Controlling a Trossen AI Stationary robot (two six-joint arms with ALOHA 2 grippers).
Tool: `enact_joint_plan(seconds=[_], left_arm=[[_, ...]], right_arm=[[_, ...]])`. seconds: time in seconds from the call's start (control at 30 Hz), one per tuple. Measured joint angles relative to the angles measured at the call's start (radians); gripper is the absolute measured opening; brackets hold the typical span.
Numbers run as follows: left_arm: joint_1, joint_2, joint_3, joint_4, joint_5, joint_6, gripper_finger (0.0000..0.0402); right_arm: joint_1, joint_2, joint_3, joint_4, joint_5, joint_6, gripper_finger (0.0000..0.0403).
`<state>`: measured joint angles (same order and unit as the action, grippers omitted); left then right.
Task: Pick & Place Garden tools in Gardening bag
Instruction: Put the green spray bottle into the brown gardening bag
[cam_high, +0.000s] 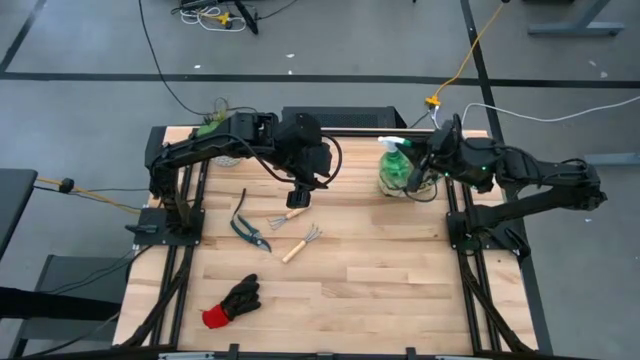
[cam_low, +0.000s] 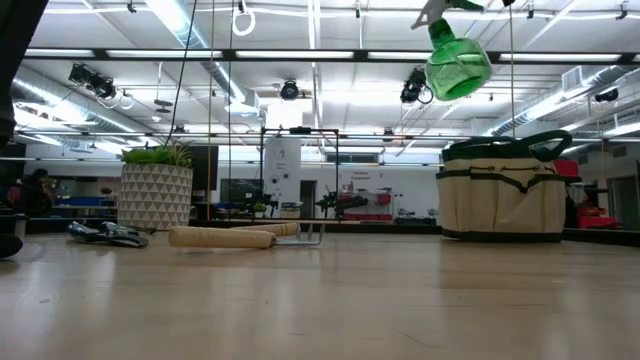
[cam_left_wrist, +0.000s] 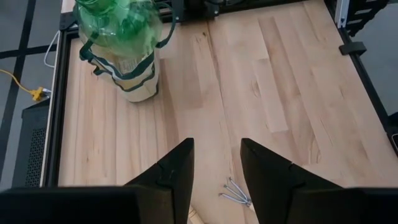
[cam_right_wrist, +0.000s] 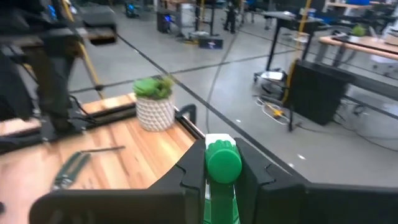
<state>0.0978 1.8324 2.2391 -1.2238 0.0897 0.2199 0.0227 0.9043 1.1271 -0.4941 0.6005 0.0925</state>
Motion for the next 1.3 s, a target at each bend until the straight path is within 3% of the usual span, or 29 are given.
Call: enact_joint_plan(seconds=[0.33,0.8,1.07,1.3], left_arm=[[0.001,0.0,0.0,0.0,-0.012,0.0,0.014],[0.001,0.0,0.0,0.0,-0.011,0.0,0.014],[0.001,0.0,0.0,0.0,-0.011,0.0,0.014],[0.001,0.001,0.0,0.0,-0.011,0.0,0.014]], right_arm=[[0.051,-0.012,0.0,-0.125,0.172,0.061,0.0046],[0.064,-0.107,-0.156,-0.059,0.197,0.114,0.0046],[0.064,-0.156,-0.268,-0.029,0.315,0.157,0.0046],[0.053,-0.16,-0.325,-0.02,0.345,0.178,0.0046]])
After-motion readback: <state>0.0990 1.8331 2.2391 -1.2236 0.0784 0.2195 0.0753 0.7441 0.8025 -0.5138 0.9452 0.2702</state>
